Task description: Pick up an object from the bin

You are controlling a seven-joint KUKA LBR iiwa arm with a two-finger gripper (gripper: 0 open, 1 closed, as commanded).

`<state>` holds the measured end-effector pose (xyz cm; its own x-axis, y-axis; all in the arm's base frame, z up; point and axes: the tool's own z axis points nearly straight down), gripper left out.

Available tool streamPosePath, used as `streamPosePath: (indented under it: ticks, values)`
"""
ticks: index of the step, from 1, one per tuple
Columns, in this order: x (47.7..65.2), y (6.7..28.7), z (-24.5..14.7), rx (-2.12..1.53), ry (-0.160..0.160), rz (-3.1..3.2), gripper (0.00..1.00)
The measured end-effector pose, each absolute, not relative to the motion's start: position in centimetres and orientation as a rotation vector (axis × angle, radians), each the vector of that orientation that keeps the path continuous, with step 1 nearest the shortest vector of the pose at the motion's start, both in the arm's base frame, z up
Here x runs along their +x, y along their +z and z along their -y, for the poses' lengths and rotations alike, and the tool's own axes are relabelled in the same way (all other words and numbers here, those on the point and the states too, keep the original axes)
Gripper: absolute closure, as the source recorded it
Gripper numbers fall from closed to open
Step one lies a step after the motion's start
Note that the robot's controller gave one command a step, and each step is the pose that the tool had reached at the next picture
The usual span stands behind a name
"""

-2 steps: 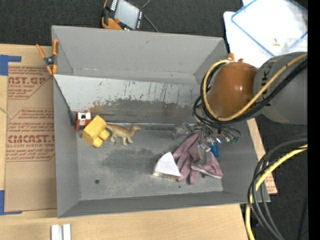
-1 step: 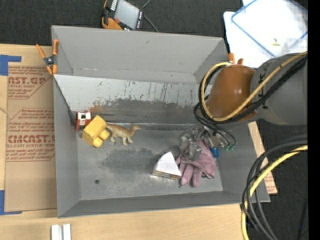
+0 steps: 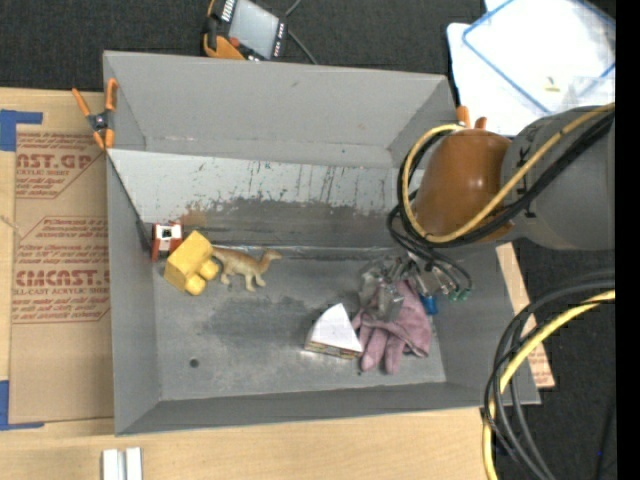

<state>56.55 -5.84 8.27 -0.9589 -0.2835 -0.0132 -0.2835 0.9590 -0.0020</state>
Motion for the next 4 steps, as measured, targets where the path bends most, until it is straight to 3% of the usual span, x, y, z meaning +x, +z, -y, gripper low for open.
streamPosePath:
  ticks: [1, 3, 4]
  values:
    - [56.7, 8.2, 6.1, -0.497, 0.000, -3.087, 1.00]
    - [56.0, 11.2, 5.8, -0.388, 0.005, -3.107, 1.00]
    - [57.1, 20.6, 7.4, -0.463, 0.003, -3.094, 1.00]
